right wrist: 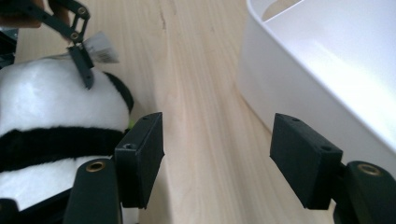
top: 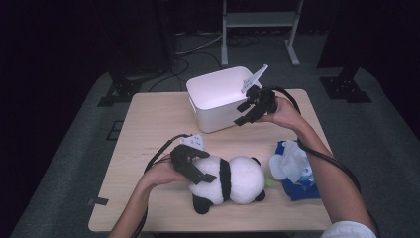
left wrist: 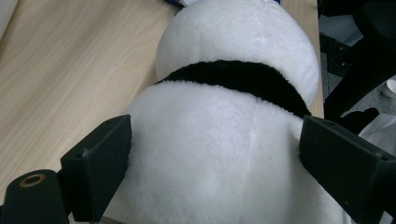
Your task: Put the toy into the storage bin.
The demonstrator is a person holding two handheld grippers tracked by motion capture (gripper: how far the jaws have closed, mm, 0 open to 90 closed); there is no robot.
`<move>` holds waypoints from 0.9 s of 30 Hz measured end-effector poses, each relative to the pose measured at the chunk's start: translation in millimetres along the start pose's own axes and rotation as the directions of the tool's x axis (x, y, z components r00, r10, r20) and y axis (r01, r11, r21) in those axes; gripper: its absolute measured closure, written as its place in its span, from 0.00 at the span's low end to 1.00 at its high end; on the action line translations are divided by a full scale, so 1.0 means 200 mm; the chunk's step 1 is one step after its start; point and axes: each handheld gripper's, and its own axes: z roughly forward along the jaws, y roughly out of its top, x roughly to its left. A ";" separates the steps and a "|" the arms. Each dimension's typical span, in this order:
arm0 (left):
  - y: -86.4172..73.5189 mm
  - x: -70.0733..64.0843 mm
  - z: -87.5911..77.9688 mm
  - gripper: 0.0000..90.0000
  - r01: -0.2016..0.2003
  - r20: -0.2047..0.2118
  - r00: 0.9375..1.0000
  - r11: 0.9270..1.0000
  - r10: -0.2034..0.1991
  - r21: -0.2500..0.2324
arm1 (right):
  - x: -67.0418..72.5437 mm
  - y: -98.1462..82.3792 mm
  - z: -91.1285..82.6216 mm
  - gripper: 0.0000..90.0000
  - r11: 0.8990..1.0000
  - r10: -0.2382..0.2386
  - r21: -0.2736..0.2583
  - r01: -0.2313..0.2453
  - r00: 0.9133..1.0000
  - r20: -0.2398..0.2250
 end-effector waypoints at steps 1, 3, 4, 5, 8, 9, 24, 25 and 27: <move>0.00 0.00 0.00 0.11 0.000 -0.001 1.000 1.000 0.000 0.000 | -0.01 0.00 0.00 0.37 1.000 0.001 -0.001 -0.001 1.000 0.003; 0.00 0.00 0.00 0.11 -0.001 -0.002 1.000 1.000 0.001 0.000 | -0.03 0.02 0.00 0.37 1.000 0.001 -0.005 -0.001 1.000 0.008; 0.00 0.00 0.00 0.11 -0.001 -0.002 1.000 1.000 0.001 -0.001 | -0.04 0.02 0.00 0.37 1.000 -0.002 -0.009 0.002 1.000 0.013; 0.00 0.00 0.00 0.11 -0.001 -0.003 1.000 1.000 0.001 -0.001 | -0.05 0.03 0.00 0.37 1.000 -0.002 -0.009 0.002 1.000 0.017; 0.00 0.00 0.00 0.11 -0.002 -0.001 1.000 1.000 0.002 0.001 | -0.09 0.04 0.00 0.38 1.000 0.002 -0.003 -0.002 1.000 0.024; 0.00 0.00 0.00 0.11 -0.003 -0.001 1.000 1.000 0.003 0.002 | -0.11 0.05 0.01 0.38 1.000 0.001 0.002 -0.001 1.000 0.027; -0.01 0.00 0.00 0.11 -0.001 -0.002 1.000 1.000 0.001 -0.006 | -0.26 0.15 0.14 0.38 0.999 0.003 0.036 -0.005 0.999 0.049; -0.01 0.00 0.00 0.11 -0.001 -0.002 1.000 1.000 0.001 -0.008 | -0.27 0.15 0.15 0.37 0.999 0.005 0.044 -0.008 0.998 0.055; -0.01 0.00 0.00 0.11 0.002 0.001 1.000 1.000 -0.002 -0.010 | -0.27 0.15 0.16 0.37 0.999 -0.002 0.048 -0.001 0.998 0.067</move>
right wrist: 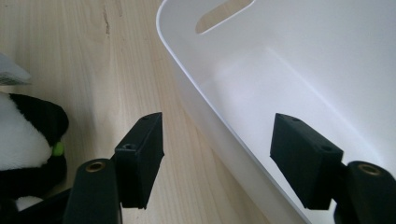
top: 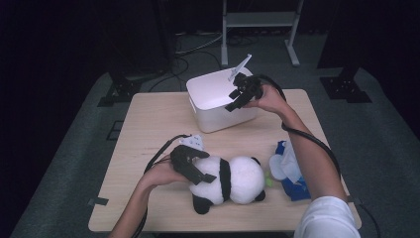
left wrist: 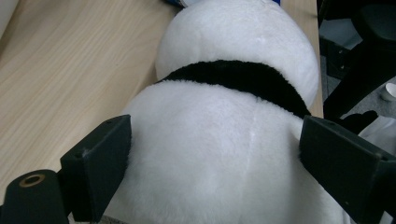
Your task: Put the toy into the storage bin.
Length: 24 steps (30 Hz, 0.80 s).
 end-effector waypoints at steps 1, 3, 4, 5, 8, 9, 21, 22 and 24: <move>0.00 0.00 0.00 0.11 0.000 0.000 1.000 1.000 0.000 -0.001 | 0.00 0.00 0.01 0.37 1.000 0.005 0.004 -0.005 1.000 -0.001; 0.00 0.00 0.00 0.11 0.001 0.001 1.000 1.000 -0.001 0.000 | -0.01 0.00 0.02 0.39 1.000 0.004 0.006 -0.004 1.000 -0.004; 0.00 0.00 0.00 0.11 0.000 0.001 1.000 1.000 0.000 0.002 | -0.01 -0.01 0.02 0.39 1.000 0.008 0.010 -0.008 1.000 -0.006; 0.00 0.00 0.00 0.11 0.000 0.002 1.000 1.000 0.000 0.001 | -0.01 -0.01 0.03 0.39 1.000 0.008 0.014 -0.008 1.000 -0.005; 0.00 0.01 0.00 0.11 -0.001 0.003 1.000 1.000 0.001 0.002 | -0.01 -0.01 0.03 0.42 1.000 0.009 0.027 -0.008 1.000 -0.009; 0.00 0.01 0.00 0.11 -0.001 0.003 1.000 1.000 0.001 0.002 | -0.01 -0.02 0.04 0.42 0.999 0.010 0.031 -0.010 1.000 -0.012; 0.00 0.00 0.00 0.11 0.001 0.002 1.000 1.000 -0.001 0.001 | 0.00 -0.03 0.04 0.53 0.999 0.004 0.034 -0.004 1.000 -0.021; 0.00 0.00 0.00 0.11 0.001 0.002 1.000 1.000 -0.001 0.001 | 0.00 -0.03 0.04 0.54 0.999 -0.006 0.035 0.007 1.000 -0.024; 0.00 0.01 0.00 0.11 0.001 0.003 1.000 1.000 -0.001 0.001 | 0.01 -0.03 0.03 0.54 0.999 -0.008 0.038 0.008 1.000 -0.025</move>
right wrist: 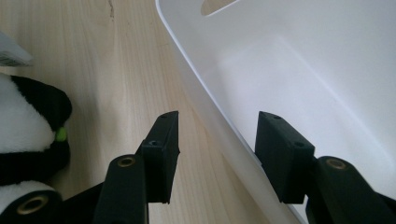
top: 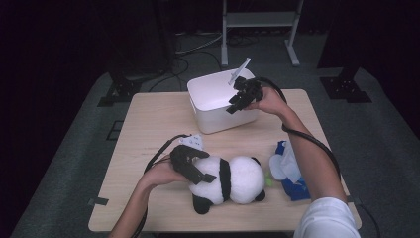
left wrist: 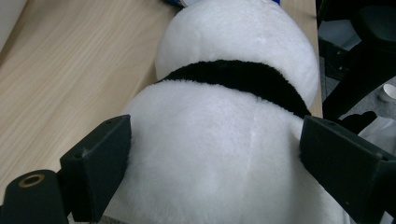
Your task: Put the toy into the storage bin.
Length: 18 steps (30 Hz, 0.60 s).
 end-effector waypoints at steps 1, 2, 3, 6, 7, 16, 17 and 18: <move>0.00 0.00 0.00 0.11 0.000 0.000 1.000 1.000 0.000 0.000 | 0.01 0.00 0.00 0.55 1.000 -0.004 0.003 0.004 1.000 0.001; 0.00 0.00 0.00 0.11 0.000 0.000 1.000 1.000 0.000 0.000 | 0.01 0.00 0.00 0.56 1.000 -0.008 0.001 0.008 1.000 0.002; 0.00 0.00 0.00 0.11 0.000 -0.001 1.000 1.000 0.000 0.001 | 0.02 0.00 0.00 0.57 1.000 -0.005 0.005 0.005 1.000 -0.002; 0.00 0.00 0.00 0.11 0.000 -0.001 1.000 1.000 0.000 0.002 | 0.03 -0.01 -0.01 0.60 1.000 -0.017 0.011 0.017 1.000 -0.007; 0.00 0.00 0.00 0.11 0.000 -0.001 1.000 1.000 0.000 0.001 | 0.04 -0.01 -0.01 0.60 1.000 -0.021 0.009 0.021 1.000 -0.008; 0.00 -0.01 0.00 0.11 0.002 -0.002 1.000 1.000 -0.002 0.001 | 0.11 -0.03 -0.02 0.71 0.998 -0.053 0.020 0.053 0.999 -0.013; 0.00 -0.01 0.00 0.11 0.002 -0.002 1.000 1.000 -0.002 0.002 | 0.11 -0.03 -0.02 0.72 0.998 -0.053 0.022 0.054 0.998 -0.014; 0.00 -0.01 0.00 0.11 0.003 -0.002 1.000 1.000 -0.003 0.003 | 0.12 -0.03 -0.03 0.73 0.998 -0.054 0.023 0.054 0.998 -0.017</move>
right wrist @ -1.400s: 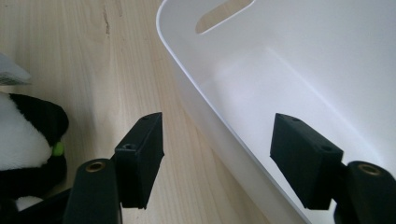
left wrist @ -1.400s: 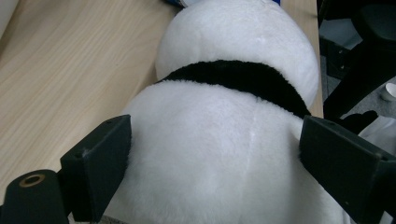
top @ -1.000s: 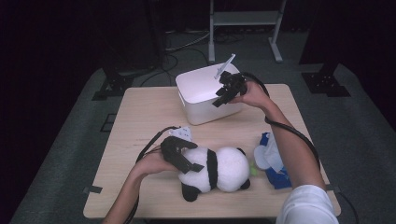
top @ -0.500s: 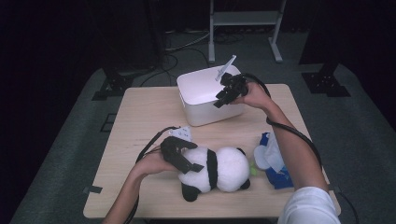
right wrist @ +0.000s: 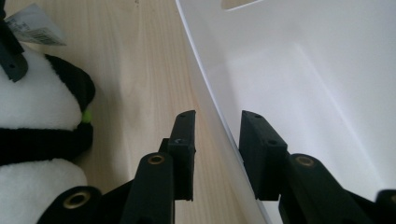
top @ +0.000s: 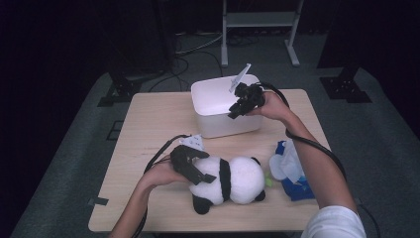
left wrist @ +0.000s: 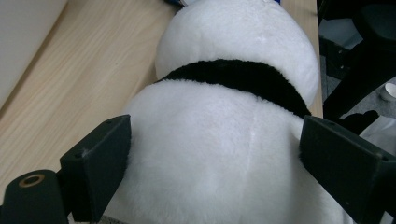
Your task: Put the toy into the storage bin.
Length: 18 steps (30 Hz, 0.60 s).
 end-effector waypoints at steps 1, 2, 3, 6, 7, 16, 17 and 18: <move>0.00 0.00 0.00 0.11 0.000 0.000 1.000 1.000 0.000 0.000 | 0.01 0.00 0.00 0.75 1.000 -0.005 0.004 0.005 1.000 0.000; 0.00 0.00 0.00 0.11 0.000 -0.001 1.000 1.000 0.000 0.001 | 0.02 0.00 0.00 0.77 1.000 -0.009 0.010 0.009 1.000 0.004; 0.00 0.00 0.00 0.11 0.000 -0.001 1.000 1.000 0.000 0.001 | 0.03 0.00 0.00 0.78 1.000 -0.016 0.013 0.016 1.000 0.002; 0.00 0.00 0.00 0.11 -0.002 -0.004 1.000 1.000 0.002 0.001 | 0.07 0.00 -0.01 0.81 1.000 -0.027 0.017 0.027 1.000 -0.002; 0.00 -0.01 0.00 0.11 -0.002 -0.004 1.000 1.000 0.002 0.005 | 0.07 0.00 -0.01 0.81 0.999 -0.033 0.019 0.033 0.999 -0.003; 0.00 -0.01 0.00 0.11 -0.001 -0.008 1.000 1.000 0.001 0.003 | 0.15 0.00 0.00 0.89 0.999 -0.046 0.023 0.047 0.999 -0.015; 0.00 -0.01 0.00 0.11 -0.001 -0.006 1.000 1.000 0.001 0.005 | 0.16 0.00 0.00 0.90 0.999 -0.044 0.023 0.045 0.999 -0.016; 0.00 -0.01 0.00 0.11 -0.001 -0.007 1.000 1.000 0.001 0.004 | 0.17 0.00 0.00 0.91 0.999 -0.041 0.026 0.042 0.999 -0.017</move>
